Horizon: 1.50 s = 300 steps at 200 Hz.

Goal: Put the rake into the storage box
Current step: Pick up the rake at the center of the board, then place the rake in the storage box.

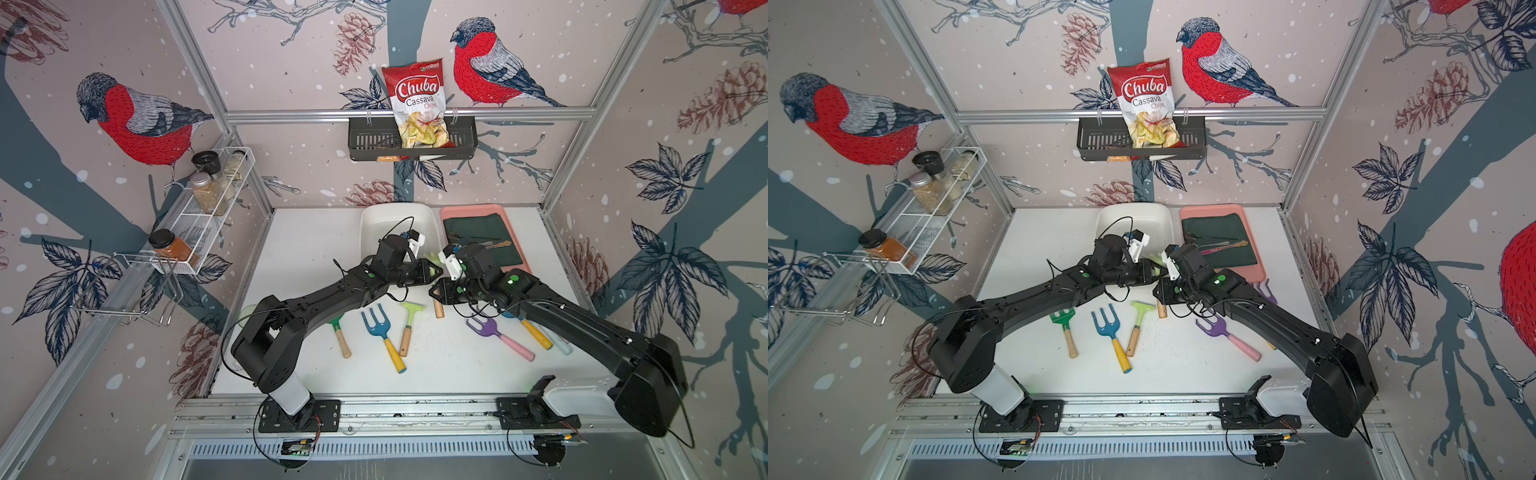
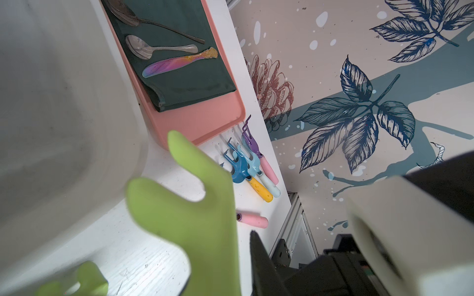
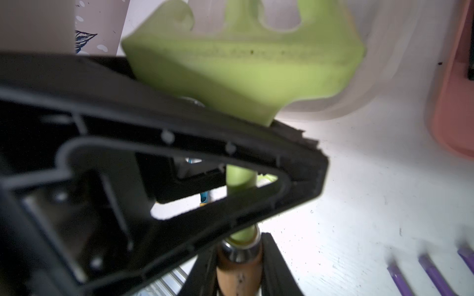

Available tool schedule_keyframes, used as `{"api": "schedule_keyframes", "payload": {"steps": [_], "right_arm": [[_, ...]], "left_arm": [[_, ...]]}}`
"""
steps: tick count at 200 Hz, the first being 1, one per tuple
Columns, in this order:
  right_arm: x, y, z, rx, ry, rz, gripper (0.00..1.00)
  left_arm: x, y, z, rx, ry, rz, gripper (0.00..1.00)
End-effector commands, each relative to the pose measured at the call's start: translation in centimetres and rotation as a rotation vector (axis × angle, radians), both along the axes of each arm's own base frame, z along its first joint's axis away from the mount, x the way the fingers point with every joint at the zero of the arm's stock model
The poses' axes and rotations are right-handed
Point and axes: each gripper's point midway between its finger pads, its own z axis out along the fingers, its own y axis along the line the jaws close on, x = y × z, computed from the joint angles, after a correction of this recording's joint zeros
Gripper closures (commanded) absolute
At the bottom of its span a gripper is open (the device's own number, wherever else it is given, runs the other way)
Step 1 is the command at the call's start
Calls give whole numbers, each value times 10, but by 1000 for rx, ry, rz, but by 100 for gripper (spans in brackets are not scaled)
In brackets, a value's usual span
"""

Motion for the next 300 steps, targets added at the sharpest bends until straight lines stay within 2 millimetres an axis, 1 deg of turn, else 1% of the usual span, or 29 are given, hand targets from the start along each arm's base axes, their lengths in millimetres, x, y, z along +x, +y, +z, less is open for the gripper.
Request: {"api": "schedule_keyframes", "payload": {"steps": [1, 12, 22, 32, 41, 45, 56, 69, 71, 77, 95, 104, 115, 124, 139, 155, 156, 189, 210, 234, 250, 271, 300], "right_arm": [[5, -1, 6, 8, -19, -25, 75], [6, -1, 7, 6, -26, -29, 70], [8, -2, 9, 5, -35, -35, 56], [10, -2, 14, 13, -46, -40, 47], [11, -4, 18, 24, -54, -46, 36], [12, -4, 20, 29, -62, -50, 31], [15, -8, 27, 42, -76, -64, 21], [20, -17, 31, 38, -90, -96, 15], [20, -19, 37, 49, -105, -102, 14], [22, -26, 42, 51, -120, -121, 12], [27, -47, 48, 55, -148, -179, 10], [29, -57, 51, 64, -163, -206, 9], [32, -67, 55, 81, -178, -230, 8], [34, -73, 58, 99, -186, -241, 8], [39, -81, 61, 107, -189, -252, 8], [45, -89, 59, 96, -187, -270, 7], [46, -89, 59, 96, -187, -272, 7], [62, -103, 56, 87, -186, -294, 7], [72, -114, 54, 76, -182, -313, 7], [80, -121, 46, 71, -171, -320, 7], [83, -124, 38, 69, -156, -323, 7], [86, -126, 28, 68, -126, -319, 7], [88, -127, 18, 59, -101, -309, 7]], "left_arm": [[5, -1, 9, -26, -31, -9, 90], [6, -2, 10, -33, -27, -13, 96], [7, -2, 10, -39, -21, -15, 98], [9, -1, 12, -47, -19, -16, 99], [11, 0, 13, -51, -15, -15, 99], [14, 2, 14, -52, -18, -11, 99], [21, 8, 16, -52, -18, 4, 99], [33, 17, 19, -52, -21, 33, 99], [35, 18, 19, -52, -22, 37, 99], [42, 23, 19, -52, -21, 51, 99], [65, 33, 16, -33, -14, 70, 98], [78, 33, 15, -16, -21, 69, 99], [93, 33, 10, 17, -21, 64, 99], [105, 30, 8, 35, -30, 55, 99], [123, 25, 0, 41, -22, 38, 99], [143, 22, -11, 35, -8, 38, 99], [146, 21, -9, 32, -12, 38, 99], [188, 21, -35, 59, 0, 50, 98], [208, 17, -52, 70, 19, 29, 98], [223, 9, -73, 81, 47, 13, 98], [227, 5, -84, 68, 66, 7, 97], [230, 5, -100, 77, 84, 17, 97], [232, 8, -115, 97, 95, 24, 96]]}}
